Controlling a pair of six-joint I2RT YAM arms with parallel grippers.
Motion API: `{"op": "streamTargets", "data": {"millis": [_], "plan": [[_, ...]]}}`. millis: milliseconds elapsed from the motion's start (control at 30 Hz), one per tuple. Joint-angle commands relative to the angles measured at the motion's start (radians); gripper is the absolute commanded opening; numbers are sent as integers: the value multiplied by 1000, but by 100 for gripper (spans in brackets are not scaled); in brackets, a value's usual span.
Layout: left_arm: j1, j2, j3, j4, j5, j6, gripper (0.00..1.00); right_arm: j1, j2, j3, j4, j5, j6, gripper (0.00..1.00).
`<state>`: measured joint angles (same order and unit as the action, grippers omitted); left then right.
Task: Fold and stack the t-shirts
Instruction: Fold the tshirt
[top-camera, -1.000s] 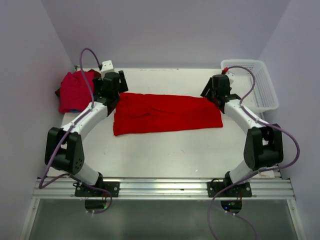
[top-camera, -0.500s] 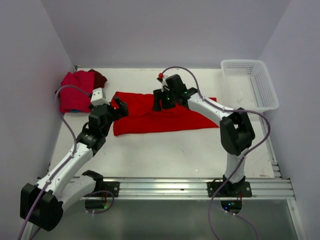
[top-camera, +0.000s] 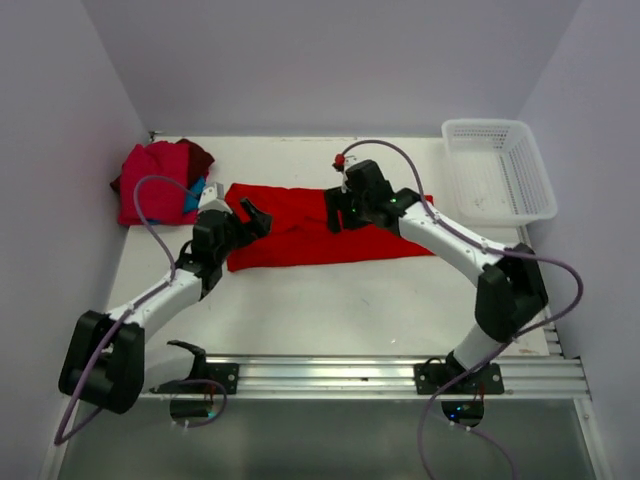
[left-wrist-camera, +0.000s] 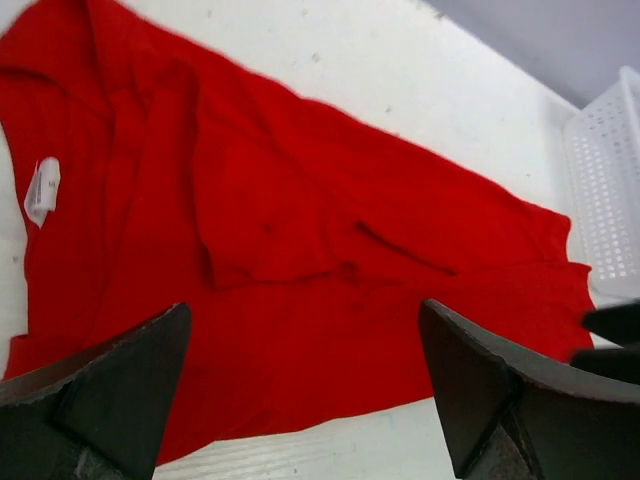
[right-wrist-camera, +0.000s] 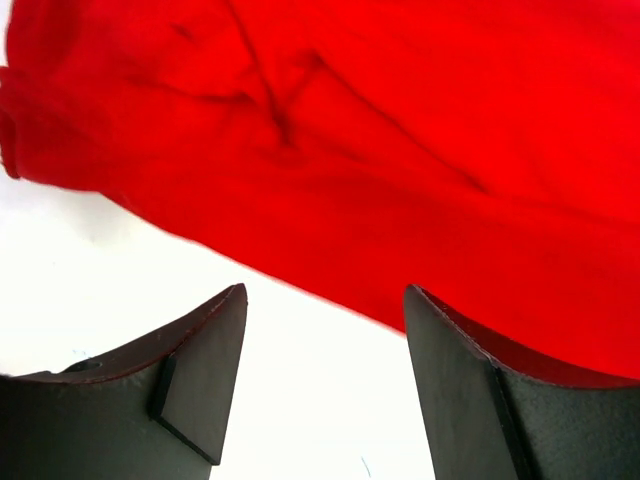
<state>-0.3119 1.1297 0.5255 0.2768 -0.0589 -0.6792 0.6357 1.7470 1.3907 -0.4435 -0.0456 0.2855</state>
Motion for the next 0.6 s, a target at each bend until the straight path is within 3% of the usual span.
{"op": "streamTargets", "data": {"millis": [0,200,433,567], "plan": [[34,141,59,85,79,-150,98,-2,-238,-102,11,191,0,68],[42,269,125,94,88,-236,93,-2,-414,-173,-44,289,9,70],[62,364,156,85,83,-279,85,-2,-487,-213,-67,311,29,68],[63,396,183,41,88,-299,74,-4,-501,-229,-80,332,34,68]]}}
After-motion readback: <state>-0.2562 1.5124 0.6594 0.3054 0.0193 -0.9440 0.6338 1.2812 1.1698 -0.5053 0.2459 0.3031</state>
